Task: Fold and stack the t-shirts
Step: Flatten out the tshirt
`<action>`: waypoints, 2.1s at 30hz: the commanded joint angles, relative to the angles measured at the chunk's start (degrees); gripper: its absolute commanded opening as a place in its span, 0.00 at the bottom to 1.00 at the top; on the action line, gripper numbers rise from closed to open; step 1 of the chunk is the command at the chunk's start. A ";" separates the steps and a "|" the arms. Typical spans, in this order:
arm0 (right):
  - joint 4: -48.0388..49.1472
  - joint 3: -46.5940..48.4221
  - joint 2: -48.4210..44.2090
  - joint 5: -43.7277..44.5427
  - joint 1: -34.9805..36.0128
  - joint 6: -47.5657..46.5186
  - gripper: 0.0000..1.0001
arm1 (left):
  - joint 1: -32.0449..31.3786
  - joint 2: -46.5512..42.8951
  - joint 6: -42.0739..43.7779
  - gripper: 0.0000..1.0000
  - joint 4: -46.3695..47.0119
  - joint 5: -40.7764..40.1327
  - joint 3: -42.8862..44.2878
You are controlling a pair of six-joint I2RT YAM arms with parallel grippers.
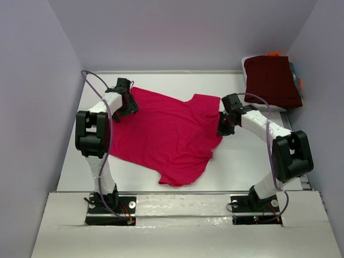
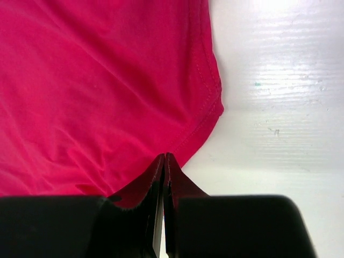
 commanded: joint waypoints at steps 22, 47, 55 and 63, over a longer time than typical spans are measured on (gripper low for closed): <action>8.36 29.52 26.28 0.12 0.52 -0.21 0.07 | 0.81 21.50 3.50 0.88 -3.14 1.11 38.50; 8.27 29.53 30.42 1.80 0.52 -1.80 0.07 | 2.48 25.02 4.03 0.67 2.22 -4.16 40.79; 8.80 27.85 31.04 1.80 0.52 -1.97 0.07 | 3.53 25.11 4.12 0.43 3.19 -3.72 39.48; 8.98 27.24 31.13 1.62 0.52 -2.06 0.07 | 4.06 24.93 3.77 0.42 4.51 -3.11 35.96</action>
